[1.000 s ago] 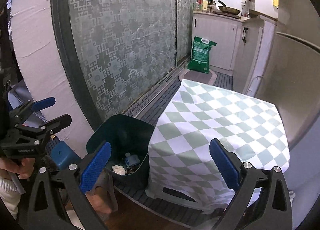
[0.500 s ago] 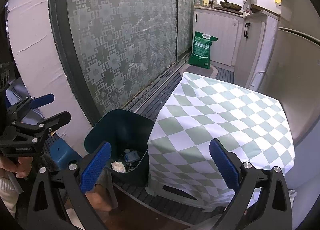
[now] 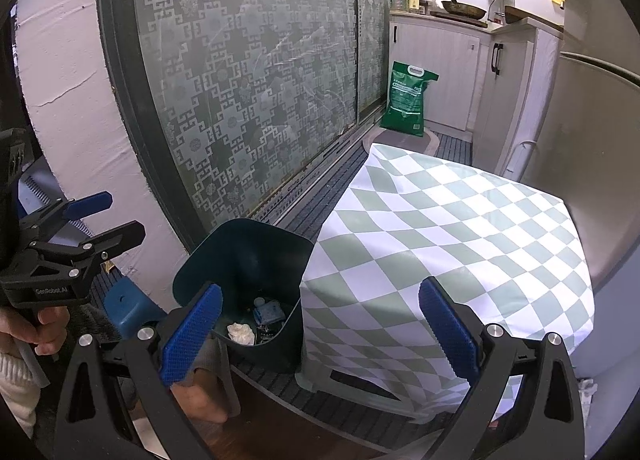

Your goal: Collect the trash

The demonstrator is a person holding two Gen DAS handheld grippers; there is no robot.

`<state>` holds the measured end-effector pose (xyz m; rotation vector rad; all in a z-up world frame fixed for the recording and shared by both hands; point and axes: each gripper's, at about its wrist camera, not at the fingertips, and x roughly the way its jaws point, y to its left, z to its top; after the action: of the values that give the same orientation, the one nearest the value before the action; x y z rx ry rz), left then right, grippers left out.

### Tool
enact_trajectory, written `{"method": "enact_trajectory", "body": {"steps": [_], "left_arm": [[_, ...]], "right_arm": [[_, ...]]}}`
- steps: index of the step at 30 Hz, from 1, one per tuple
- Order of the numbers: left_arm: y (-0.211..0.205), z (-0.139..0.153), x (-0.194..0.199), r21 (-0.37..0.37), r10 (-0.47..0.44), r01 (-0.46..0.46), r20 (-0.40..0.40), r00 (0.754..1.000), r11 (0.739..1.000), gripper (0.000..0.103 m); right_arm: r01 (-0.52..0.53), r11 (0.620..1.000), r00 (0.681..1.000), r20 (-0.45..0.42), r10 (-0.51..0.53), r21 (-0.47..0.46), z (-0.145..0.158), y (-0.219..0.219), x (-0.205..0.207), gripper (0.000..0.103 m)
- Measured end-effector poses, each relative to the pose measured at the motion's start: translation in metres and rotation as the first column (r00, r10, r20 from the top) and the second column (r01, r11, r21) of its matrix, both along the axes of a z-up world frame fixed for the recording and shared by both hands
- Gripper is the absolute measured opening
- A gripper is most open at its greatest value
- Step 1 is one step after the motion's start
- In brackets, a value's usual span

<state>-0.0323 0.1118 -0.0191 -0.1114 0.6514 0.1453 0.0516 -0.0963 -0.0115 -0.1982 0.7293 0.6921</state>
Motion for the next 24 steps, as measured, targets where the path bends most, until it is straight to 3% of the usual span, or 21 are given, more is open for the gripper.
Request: {"method": "enact_trajectory", "body": {"steps": [24], "left_arm": [[-0.0010,0.0002,-0.0005,-0.012,-0.009,0.009,0.000,1.000,1.000,0.100]], "right_arm": [[0.001,1.000,1.000,-0.006,-0.001,-0.002,-0.0029,0.0009,0.0012,0.099]]}}
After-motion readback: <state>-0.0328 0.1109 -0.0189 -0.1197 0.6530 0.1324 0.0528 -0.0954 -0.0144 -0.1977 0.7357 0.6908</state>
